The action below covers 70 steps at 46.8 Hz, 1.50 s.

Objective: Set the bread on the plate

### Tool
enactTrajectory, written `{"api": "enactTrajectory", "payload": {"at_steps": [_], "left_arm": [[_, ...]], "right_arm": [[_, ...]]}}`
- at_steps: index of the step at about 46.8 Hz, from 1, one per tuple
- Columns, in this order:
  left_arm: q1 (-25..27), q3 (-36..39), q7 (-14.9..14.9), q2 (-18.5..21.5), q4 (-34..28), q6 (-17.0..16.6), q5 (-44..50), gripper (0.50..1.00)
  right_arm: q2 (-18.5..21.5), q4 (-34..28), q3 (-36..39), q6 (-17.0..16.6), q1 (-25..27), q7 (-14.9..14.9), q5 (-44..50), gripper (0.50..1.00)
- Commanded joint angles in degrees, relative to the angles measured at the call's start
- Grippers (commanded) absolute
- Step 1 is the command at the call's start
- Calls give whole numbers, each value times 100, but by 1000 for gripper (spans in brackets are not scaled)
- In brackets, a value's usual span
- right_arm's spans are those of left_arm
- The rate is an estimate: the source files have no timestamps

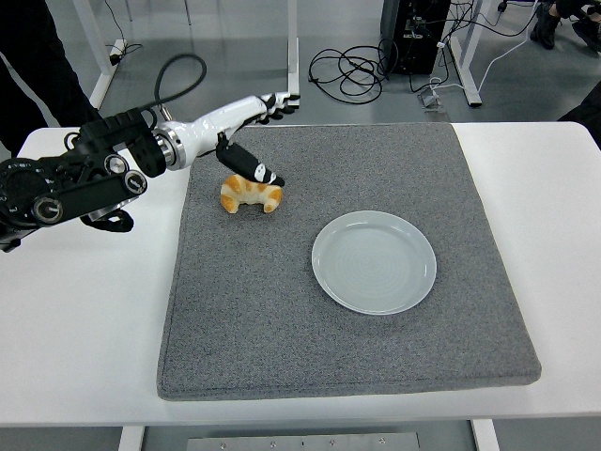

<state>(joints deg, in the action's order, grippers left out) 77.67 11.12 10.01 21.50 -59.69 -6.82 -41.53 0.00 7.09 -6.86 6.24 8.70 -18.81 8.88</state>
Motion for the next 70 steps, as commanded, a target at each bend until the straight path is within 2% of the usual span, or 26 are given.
{"api": "enactTrajectory", "payload": {"at_steps": [1, 11, 22, 41, 51, 70], "left_arm": [[3, 285, -8, -32, 19, -109, -310, 968], [3, 408, -8, -173, 168, -504, -478, 968], [3, 1076, 1, -656, 1073, -1032, -575, 971], [-15, 1287, 9, -744, 1135, -1102, -593, 974], [-155, 1375, 9, -1096, 1556, -1164, -593, 972], [-375, 1384, 62, -1201, 1820, -1287, -593, 972]], "right_arm": [[0, 2, 0, 0, 0, 0, 0, 1000], [0, -6, 0, 0, 0, 0, 0, 1000], [0, 2, 0, 0, 0, 0, 0, 1000], [0, 2, 0, 0, 0, 0, 0, 1000], [0, -6, 0, 0, 0, 0, 0, 1000], [0, 2, 0, 0, 0, 0, 0, 1000]]}}
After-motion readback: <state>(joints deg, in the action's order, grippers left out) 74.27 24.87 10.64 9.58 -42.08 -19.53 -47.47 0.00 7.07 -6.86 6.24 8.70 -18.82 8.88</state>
